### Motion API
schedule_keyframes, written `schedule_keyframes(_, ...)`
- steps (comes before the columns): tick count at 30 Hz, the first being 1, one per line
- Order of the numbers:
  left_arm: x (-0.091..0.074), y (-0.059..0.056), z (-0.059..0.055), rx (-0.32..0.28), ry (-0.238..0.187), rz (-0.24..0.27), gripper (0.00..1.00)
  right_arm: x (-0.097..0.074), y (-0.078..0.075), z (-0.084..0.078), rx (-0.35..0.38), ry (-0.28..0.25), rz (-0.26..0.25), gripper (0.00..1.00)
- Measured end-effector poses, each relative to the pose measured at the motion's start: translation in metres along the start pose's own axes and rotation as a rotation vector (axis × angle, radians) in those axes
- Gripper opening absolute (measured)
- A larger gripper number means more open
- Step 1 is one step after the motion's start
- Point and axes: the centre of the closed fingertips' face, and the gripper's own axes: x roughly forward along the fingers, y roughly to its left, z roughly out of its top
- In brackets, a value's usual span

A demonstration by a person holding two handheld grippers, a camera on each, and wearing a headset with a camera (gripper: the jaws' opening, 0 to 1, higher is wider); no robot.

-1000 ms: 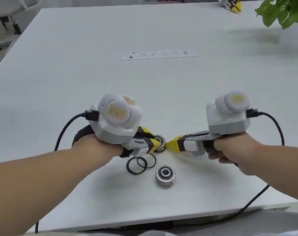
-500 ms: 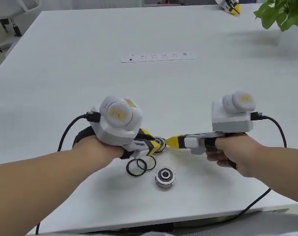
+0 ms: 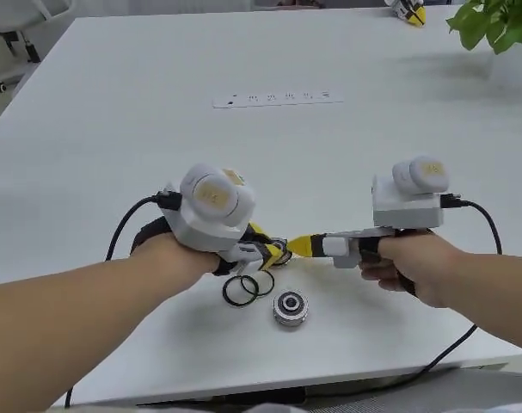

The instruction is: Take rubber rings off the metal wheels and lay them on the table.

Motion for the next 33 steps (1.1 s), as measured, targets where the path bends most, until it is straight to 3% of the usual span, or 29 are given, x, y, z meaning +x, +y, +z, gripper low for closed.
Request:
schedule_keyframes(1,0.0,0.0,0.0,0.002,0.0,0.001,0.12,0.004,0.005,0.005,0.038,-0.031,-0.001,0.0)
schedule_keyframes(2,0.001,0.0,0.0,0.004,0.003,0.0,0.12,0.01,0.004,0.008,-0.038,-0.03,-0.057,0.0)
schedule_keyframes(3,0.001,0.0,0.0,0.004,0.001,0.0,0.12,0.014,0.011,0.007,-0.071,0.003,-0.035,0.0)
schedule_keyframes(4,0.001,0.0,0.0,0.007,0.001,-0.001,0.12,0.017,0.012,0.01,-0.056,0.002,-0.034,0.0)
schedule_keyframes(9,0.001,0.0,0.0,0.002,0.005,0.004,0.12,0.006,-0.014,0.008,-0.05,0.006,-0.106,0.0)
schedule_keyframes(14,0.001,0.001,0.001,0.003,0.001,0.004,0.12,-0.012,-0.041,0.014,-0.193,0.043,-0.208,0.0)
schedule_keyframes(17,0.001,0.001,0.001,0.004,0.001,0.003,0.12,-0.013,-0.044,0.009,-0.256,0.083,-0.214,0.07)
schedule_keyframes(24,0.001,0.001,0.001,0.003,0.0,0.003,0.12,-0.003,-0.046,-0.012,-0.479,0.233,-0.216,0.2)
schedule_keyframes(28,0.001,0.001,0.001,0.001,-0.002,0.004,0.12,0.005,-0.047,-0.015,-0.535,0.247,-0.221,0.22)
schedule_keyframes(33,0.001,0.001,0.001,-0.001,-0.005,0.005,0.12,0.006,-0.051,-0.012,-0.549,0.231,-0.233,0.22)
